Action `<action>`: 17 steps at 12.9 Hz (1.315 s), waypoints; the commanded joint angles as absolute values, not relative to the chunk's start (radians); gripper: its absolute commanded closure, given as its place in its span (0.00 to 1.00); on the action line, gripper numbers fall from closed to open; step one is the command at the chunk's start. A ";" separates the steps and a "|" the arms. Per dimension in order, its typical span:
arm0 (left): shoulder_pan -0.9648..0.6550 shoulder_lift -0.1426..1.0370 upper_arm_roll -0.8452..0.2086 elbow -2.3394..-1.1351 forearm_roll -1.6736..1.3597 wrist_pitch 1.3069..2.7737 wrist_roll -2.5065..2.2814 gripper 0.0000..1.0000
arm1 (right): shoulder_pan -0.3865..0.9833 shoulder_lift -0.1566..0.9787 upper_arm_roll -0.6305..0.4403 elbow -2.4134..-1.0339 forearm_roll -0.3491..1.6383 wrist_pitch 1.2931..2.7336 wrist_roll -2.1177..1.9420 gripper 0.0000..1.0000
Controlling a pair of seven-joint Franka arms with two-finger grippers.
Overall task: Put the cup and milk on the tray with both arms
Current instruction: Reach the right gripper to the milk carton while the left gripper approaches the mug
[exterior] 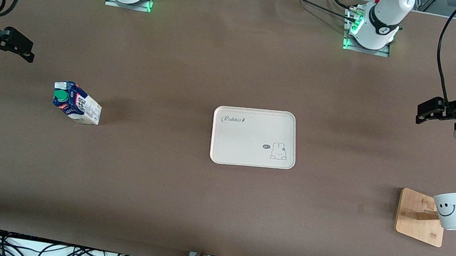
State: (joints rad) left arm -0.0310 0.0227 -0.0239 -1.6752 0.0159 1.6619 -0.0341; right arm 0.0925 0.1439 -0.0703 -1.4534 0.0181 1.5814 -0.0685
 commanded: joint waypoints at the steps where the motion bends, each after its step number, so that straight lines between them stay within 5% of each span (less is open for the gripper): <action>1: -0.038 0.038 -0.020 -1.638 0.023 1.635 -0.043 0.00 | 0.097 0.149 -0.069 -1.434 0.003 1.572 -0.052 0.00; 17: -0.048 0.090 -0.020 -1.579 0.025 1.592 -0.057 0.00 | 0.086 0.183 -0.078 -1.439 0.006 1.671 -0.064 0.00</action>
State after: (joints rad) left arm -0.0347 0.0484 -0.0230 -1.6464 0.0159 1.6237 -0.0590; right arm 0.0904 0.1816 -0.0779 -1.4535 0.0180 1.6743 -0.0669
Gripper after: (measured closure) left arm 0.000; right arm 0.000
